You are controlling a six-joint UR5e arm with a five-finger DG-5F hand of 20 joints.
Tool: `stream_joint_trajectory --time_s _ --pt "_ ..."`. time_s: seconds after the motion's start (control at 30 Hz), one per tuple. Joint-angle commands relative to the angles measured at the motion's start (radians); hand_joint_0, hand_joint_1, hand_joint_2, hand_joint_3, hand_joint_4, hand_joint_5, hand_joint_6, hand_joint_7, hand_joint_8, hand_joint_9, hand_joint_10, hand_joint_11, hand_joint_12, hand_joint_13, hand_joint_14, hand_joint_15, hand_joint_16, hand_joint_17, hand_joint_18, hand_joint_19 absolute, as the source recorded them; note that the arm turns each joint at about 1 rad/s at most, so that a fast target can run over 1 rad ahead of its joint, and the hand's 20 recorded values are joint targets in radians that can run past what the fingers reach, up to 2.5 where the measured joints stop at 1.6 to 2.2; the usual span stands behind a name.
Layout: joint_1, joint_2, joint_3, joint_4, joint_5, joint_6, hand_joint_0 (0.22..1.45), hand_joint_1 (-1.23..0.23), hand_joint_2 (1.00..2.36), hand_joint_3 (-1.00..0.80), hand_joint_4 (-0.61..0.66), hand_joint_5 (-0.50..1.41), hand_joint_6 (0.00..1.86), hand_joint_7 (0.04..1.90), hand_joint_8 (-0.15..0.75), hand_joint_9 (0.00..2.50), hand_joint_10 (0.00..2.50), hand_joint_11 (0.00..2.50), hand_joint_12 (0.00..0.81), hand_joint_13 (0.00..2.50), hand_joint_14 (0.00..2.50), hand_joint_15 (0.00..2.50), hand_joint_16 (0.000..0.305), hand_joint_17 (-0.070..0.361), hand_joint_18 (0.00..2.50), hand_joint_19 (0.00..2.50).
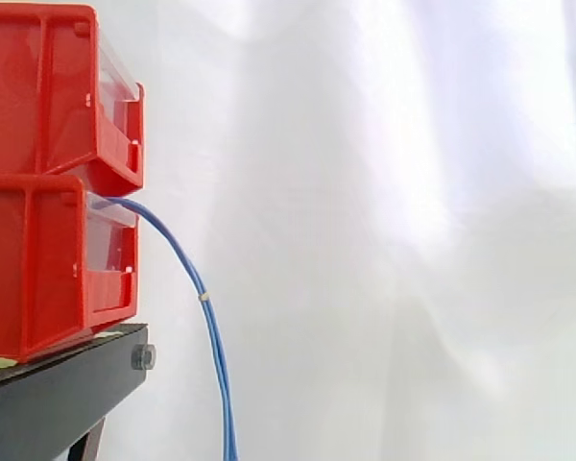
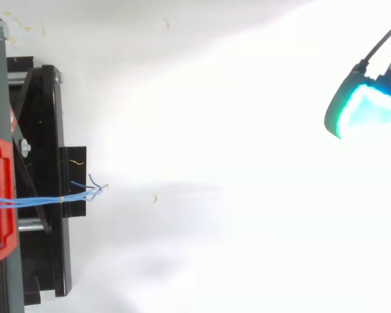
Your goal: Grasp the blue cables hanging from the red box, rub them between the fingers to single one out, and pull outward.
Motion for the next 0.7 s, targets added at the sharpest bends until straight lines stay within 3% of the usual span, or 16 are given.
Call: stream_joint_trajectory --time_s 0.0,0.13,0.27,0.37,0.67 --pt "0.002 0.0 -0.001 0.005 0.005 -0.001 0.48 -0.6 1.0 -0.5 0.28 -0.21 0.5 0.74 0.285 0.7 0.01 0.43 0.403 0.7 0.01 0.44 0.059 0.132 0.62 0.67" --pt "0.007 -0.002 -0.015 0.008 0.002 -0.004 0.48 -0.6 1.0 -0.5 0.28 -0.21 0.5 0.74 0.284 0.71 0.01 0.44 0.403 0.69 0.01 0.44 0.059 0.132 0.62 0.67" --pt "0.019 0.0 -0.07 0.086 0.004 -0.019 0.48 -0.6 1.0 -0.5 0.27 -0.21 0.5 0.74 0.285 0.7 0.01 0.44 0.403 0.7 0.01 0.44 0.059 0.132 0.62 0.67" --pt "0.025 0.0 -0.085 0.119 0.005 -0.019 0.48 -0.6 1.0 -0.5 0.28 -0.21 0.5 0.74 0.286 0.7 0.01 0.44 0.403 0.7 0.01 0.44 0.059 0.132 0.62 0.67" --pt "0.04 -0.002 -0.088 0.143 0.054 -0.032 0.48 -0.6 1.0 -0.5 0.28 -0.21 0.5 0.74 0.285 0.71 0.01 0.44 0.404 0.69 0.01 0.44 0.059 0.132 0.62 0.67"
